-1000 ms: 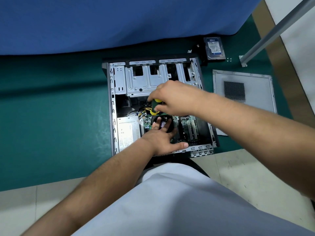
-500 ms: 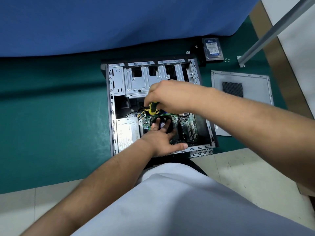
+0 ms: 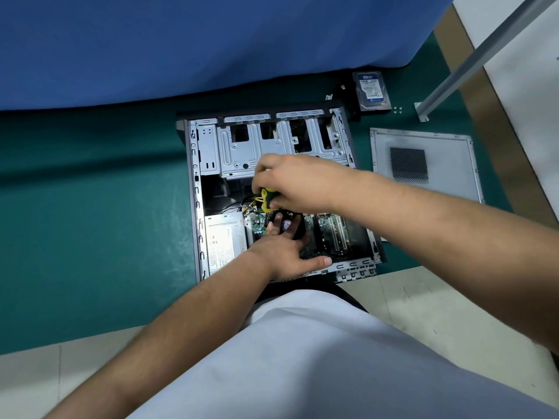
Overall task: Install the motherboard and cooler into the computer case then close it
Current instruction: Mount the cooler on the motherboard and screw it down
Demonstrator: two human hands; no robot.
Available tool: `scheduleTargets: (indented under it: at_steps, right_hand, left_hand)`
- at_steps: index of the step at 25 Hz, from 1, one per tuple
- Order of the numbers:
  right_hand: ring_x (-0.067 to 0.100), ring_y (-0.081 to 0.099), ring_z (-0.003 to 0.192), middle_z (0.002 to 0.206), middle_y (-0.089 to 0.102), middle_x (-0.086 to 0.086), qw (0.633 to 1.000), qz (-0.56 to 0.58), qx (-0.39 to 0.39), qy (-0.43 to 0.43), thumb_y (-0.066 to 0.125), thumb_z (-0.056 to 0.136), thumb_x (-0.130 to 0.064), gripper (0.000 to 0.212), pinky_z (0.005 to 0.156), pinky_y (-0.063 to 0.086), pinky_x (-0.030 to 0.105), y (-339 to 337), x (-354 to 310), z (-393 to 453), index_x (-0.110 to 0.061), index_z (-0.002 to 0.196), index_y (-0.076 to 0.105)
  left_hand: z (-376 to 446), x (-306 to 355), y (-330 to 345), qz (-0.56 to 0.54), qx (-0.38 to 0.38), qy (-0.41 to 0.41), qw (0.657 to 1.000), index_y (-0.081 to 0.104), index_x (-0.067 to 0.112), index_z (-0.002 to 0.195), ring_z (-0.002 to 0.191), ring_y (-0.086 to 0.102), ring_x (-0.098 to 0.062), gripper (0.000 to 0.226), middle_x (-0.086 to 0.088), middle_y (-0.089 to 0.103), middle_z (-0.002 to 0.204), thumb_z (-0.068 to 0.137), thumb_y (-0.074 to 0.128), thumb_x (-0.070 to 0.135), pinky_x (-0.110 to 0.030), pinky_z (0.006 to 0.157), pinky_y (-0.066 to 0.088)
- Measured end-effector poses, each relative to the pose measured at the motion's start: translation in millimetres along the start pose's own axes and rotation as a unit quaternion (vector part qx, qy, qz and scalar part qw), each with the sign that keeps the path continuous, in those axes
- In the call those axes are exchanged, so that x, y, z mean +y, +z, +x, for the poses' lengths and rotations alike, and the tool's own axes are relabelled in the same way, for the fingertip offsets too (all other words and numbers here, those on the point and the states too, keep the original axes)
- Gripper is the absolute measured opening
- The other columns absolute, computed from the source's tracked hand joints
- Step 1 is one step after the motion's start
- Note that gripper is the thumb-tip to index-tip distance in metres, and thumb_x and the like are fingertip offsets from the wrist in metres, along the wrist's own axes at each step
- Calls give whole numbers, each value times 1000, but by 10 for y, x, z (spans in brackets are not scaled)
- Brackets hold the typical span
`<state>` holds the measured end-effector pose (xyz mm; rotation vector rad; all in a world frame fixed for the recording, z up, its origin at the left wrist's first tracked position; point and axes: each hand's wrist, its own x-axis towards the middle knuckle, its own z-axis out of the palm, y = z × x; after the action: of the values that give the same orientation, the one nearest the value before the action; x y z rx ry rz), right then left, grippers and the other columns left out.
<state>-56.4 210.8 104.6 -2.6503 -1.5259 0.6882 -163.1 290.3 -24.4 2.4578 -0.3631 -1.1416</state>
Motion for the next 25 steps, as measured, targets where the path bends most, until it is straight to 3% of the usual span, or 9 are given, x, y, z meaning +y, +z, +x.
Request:
scheduleTargets:
  at_steps: [5,7,9,12,14,16,19,21,25]
  right_hand:
    - [30,60,75,80,63,7,979,-111,79,151,39,105,-53,46,53,28,32,241,-250,-8,-15,108,66]
    - [31,64,77,84,67,7,972,-120,90,183,33,106,-57,52,51,20,32,284,-328,37,-15,109,65]
    - [33,66,89,106,65,10,985,-65,58,150,44,104,-56,47,56,32,34,205,-224,69,-17,125,57]
    - [30,63,98,125,56,3,999,-5,-9,44,62,99,-25,37,71,52,39,24,-19,1,-30,135,56]
    - [27,63,100,123,60,-1,1000,-22,4,7,60,97,-17,41,77,55,40,27,-24,-60,-33,134,60]
    - [28,65,97,119,64,1,997,-35,57,27,55,100,-28,33,72,53,38,151,-115,-57,-31,133,60]
    - [34,69,85,96,70,7,970,-82,132,188,38,106,-52,42,57,37,35,317,-152,6,-18,120,58]
    - [33,70,77,84,71,6,954,-109,156,231,33,106,-58,49,53,30,33,399,-135,-4,-16,115,56]
    - [31,57,69,96,62,8,980,8,122,157,45,103,-54,42,51,34,34,464,-104,-50,-16,121,39]
  left_hand:
    - [14,-22,14,-8,28,28,999,20,40,161,155,-13,-41,94,2,-3,172,82,26,92,-54,127,5]
    - [18,-26,20,-1,42,37,998,21,43,160,155,-3,-42,95,-1,7,172,80,26,93,-54,127,12]
    - [21,-15,23,6,34,28,999,18,44,160,155,-9,-43,96,2,-2,172,79,23,95,-54,127,7]
    - [21,-1,18,6,7,-1,1000,14,41,162,152,-27,-39,102,5,-19,170,77,18,97,-53,125,-6]
    - [8,-4,14,5,12,3,1000,18,38,162,152,-27,-38,103,5,-19,170,78,19,96,-53,126,-4]
    - [0,-6,3,1,19,12,1000,21,36,162,153,-23,-39,101,5,-14,171,79,21,95,-54,127,3]
    - [-4,11,-8,2,15,18,1000,17,37,162,153,-22,-42,98,0,-14,171,82,23,93,-53,127,-1]
    - [-8,18,-13,3,8,14,1000,15,37,163,153,-23,-42,96,-1,-16,171,84,25,91,-50,125,-5]
    - [10,-10,13,0,22,21,1000,19,41,161,155,-13,-40,94,1,-2,172,82,25,93,-52,128,6]
